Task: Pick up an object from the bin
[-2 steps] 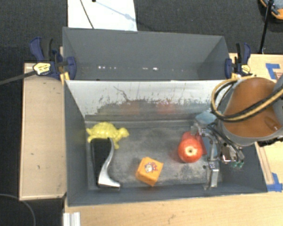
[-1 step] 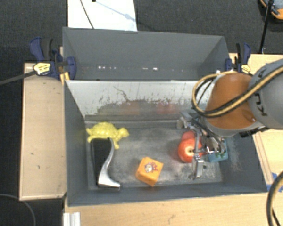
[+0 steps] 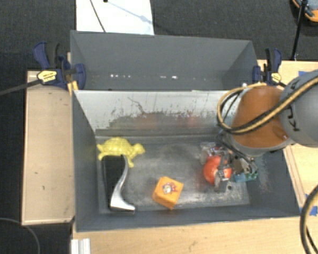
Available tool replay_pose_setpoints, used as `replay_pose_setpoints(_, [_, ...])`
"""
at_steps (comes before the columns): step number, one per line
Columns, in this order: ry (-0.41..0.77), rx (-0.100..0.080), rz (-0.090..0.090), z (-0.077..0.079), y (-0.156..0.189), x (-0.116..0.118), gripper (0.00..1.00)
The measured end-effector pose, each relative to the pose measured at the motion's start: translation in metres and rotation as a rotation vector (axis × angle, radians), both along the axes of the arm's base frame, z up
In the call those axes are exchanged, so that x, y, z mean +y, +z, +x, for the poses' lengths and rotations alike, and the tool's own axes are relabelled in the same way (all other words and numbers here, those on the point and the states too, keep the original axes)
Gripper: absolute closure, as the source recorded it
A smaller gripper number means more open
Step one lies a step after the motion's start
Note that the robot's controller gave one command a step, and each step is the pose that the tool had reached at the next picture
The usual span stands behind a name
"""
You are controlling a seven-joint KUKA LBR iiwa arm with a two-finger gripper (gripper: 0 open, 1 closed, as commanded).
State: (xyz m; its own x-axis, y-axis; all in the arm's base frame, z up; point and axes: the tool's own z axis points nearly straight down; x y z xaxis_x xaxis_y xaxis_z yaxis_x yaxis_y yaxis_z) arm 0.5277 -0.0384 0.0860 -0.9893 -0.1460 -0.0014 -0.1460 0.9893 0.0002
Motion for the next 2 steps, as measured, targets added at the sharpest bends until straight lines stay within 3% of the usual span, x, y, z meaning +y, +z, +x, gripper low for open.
replay_pose_setpoints(1, [0.001, 0.000, 0.000, 0.000, 0.000, 0.000, 1.00])
replay_pose_setpoints(2, [-0.001, 0.006, 0.001, -0.001, 0.055, -0.007, 1.00])
